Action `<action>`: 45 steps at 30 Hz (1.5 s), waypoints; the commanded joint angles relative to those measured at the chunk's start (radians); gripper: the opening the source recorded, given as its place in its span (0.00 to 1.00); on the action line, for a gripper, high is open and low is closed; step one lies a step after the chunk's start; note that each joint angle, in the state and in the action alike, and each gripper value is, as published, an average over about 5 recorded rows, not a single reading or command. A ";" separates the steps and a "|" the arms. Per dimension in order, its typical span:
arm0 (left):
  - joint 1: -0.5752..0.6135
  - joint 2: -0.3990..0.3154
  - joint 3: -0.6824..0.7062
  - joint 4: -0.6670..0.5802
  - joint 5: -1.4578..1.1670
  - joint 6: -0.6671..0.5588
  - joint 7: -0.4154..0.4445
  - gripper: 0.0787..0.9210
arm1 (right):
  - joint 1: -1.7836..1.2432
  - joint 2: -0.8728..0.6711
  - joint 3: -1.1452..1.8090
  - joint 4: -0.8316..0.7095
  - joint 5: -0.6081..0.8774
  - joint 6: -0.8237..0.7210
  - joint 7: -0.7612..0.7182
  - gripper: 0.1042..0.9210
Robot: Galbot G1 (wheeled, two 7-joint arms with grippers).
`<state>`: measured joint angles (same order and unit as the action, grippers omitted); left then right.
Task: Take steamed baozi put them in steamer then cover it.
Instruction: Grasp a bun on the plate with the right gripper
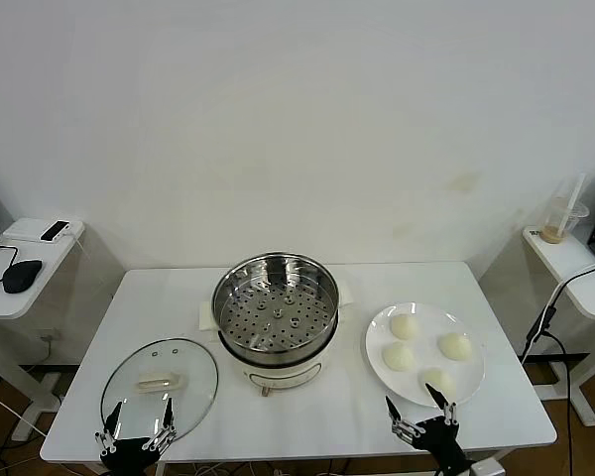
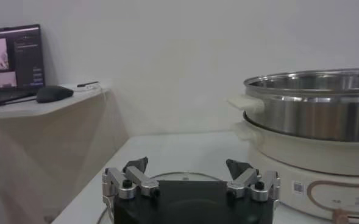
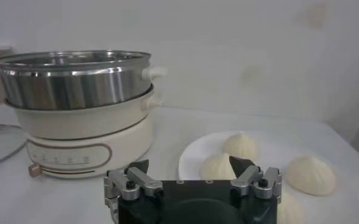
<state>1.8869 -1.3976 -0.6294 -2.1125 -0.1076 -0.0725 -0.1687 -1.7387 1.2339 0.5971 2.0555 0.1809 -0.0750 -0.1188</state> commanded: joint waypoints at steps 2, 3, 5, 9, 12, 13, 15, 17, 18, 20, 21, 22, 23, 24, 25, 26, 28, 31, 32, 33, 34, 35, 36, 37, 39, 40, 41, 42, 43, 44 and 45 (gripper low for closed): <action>-0.007 0.013 0.006 -0.032 0.067 0.111 -0.051 0.88 | 0.079 -0.029 0.047 -0.016 -0.216 -0.027 -0.002 0.88; -0.006 0.014 0.004 -0.038 0.075 0.115 -0.037 0.88 | 0.102 -0.046 0.058 -0.021 -0.259 -0.039 -0.007 0.88; -0.005 0.013 -0.004 -0.044 0.096 0.111 0.003 0.88 | 0.155 -0.089 0.077 -0.034 -0.338 -0.067 -0.026 0.88; -0.010 0.006 -0.020 -0.045 0.125 0.112 0.060 0.88 | 0.292 -0.217 0.097 -0.082 -0.507 -0.112 -0.112 0.88; -0.009 0.000 -0.028 -0.048 0.141 0.113 0.082 0.88 | 0.395 -0.322 0.084 -0.134 -0.601 -0.127 -0.221 0.88; -0.008 -0.002 -0.029 -0.049 0.146 0.112 0.086 0.88 | 0.439 -0.359 0.072 -0.157 -0.629 -0.127 -0.270 0.88; -0.006 -0.005 -0.031 -0.051 0.155 0.112 0.092 0.88 | 0.534 -0.435 0.036 -0.212 -0.671 -0.118 -0.370 0.88; -0.006 -0.008 -0.033 -0.052 0.163 0.110 0.095 0.88 | 0.643 -0.507 -0.026 -0.274 -0.685 -0.104 -0.460 0.88; -0.006 -0.009 -0.033 -0.052 0.166 0.108 0.096 0.88 | 0.698 -0.538 -0.066 -0.308 -0.687 -0.095 -0.497 0.88; -0.005 -0.013 -0.035 -0.053 0.171 0.106 0.099 0.88 | 0.831 -0.595 -0.168 -0.379 -0.692 -0.073 -0.574 0.88; -0.005 -0.015 -0.035 -0.054 0.172 0.105 0.099 0.88 | 0.895 -0.615 -0.221 -0.410 -0.695 -0.063 -0.608 0.88; -0.005 -0.017 -0.035 -0.055 0.174 0.105 0.100 0.88 | 0.968 -0.634 -0.286 -0.443 -0.694 -0.052 -0.650 0.88; -0.005 -0.019 -0.036 -0.057 0.176 0.105 0.101 0.88 | 1.034 -0.647 -0.345 -0.471 -0.691 -0.044 -0.685 0.88; -0.005 -0.020 -0.036 -0.058 0.178 0.106 0.100 0.88 | 1.100 -0.656 -0.407 -0.500 -0.688 -0.039 -0.719 0.88; -0.005 -0.021 -0.037 -0.059 0.179 0.106 0.100 0.88 | 1.165 -0.663 -0.482 -0.534 -0.683 -0.031 -0.756 0.88; -0.007 -0.022 -0.038 -0.061 0.181 0.108 0.100 0.88 | 1.234 -0.667 -0.553 -0.569 -0.678 -0.023 -0.794 0.88; -0.010 -0.024 -0.041 -0.066 0.182 0.111 0.100 0.88 | 1.352 -0.664 -0.682 -0.631 -0.659 -0.010 -0.854 0.88; -0.014 -0.023 -0.044 -0.077 0.183 0.116 0.102 0.88 | 1.509 -0.643 -0.869 -0.711 -0.589 0.003 -0.933 0.88; -0.014 -0.021 -0.045 -0.082 0.183 0.117 0.103 0.88 | 1.555 -0.631 -0.931 -0.736 -0.565 0.007 -0.954 0.88; -0.013 -0.019 -0.047 -0.085 0.182 0.118 0.104 0.88 | 1.594 -0.620 -0.982 -0.756 -0.541 0.011 -0.973 0.88; -0.013 -0.018 -0.050 -0.088 0.181 0.119 0.105 0.88 | 1.634 -0.603 -1.034 -0.778 -0.517 0.013 -0.989 0.88; -0.012 -0.016 -0.052 -0.090 0.180 0.120 0.105 0.88 | 1.667 -0.586 -1.078 -0.798 -0.498 0.014 -1.002 0.88; -0.013 -0.014 -0.055 -0.091 0.179 0.121 0.106 0.88 | 1.689 -0.570 -1.107 -0.814 -0.483 0.015 -1.010 0.88; -0.013 -0.013 -0.057 -0.091 0.178 0.121 0.107 0.88 | 1.707 -0.550 -1.135 -0.831 -0.469 0.015 -1.018 0.88; -0.016 -0.013 -0.059 -0.092 0.178 0.123 0.108 0.88 | 1.727 -0.510 -1.174 -0.861 -0.456 0.015 -1.029 0.88; -0.016 -0.012 -0.060 -0.094 0.178 0.124 0.108 0.88 | 1.730 -0.493 -1.187 -0.874 -0.455 0.015 -1.034 0.88; -0.016 -0.012 -0.060 -0.095 0.178 0.124 0.109 0.88 | 1.730 -0.476 -1.199 -0.888 -0.455 0.015 -1.037 0.88; -0.016 -0.012 -0.061 -0.097 0.178 0.125 0.109 0.88 | 1.727 -0.461 -1.207 -0.901 -0.458 0.015 -1.038 0.88; -0.015 -0.012 -0.063 -0.099 0.178 0.125 0.109 0.88 | 1.724 -0.446 -1.213 -0.915 -0.461 0.015 -1.038 0.88; -0.015 -0.012 -0.065 -0.100 0.177 0.126 0.109 0.88 | 1.720 -0.435 -1.217 -0.928 -0.465 0.015 -1.037 0.88; -0.015 -0.012 -0.067 -0.101 0.175 0.126 0.108 0.88 | 1.716 -0.421 -1.220 -0.945 -0.469 0.014 -1.035 0.88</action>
<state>1.8715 -1.4111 -0.6881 -2.2044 0.0663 0.0501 -0.0640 -0.2339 0.7398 -0.3739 1.2816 -0.3272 -0.0736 -1.0383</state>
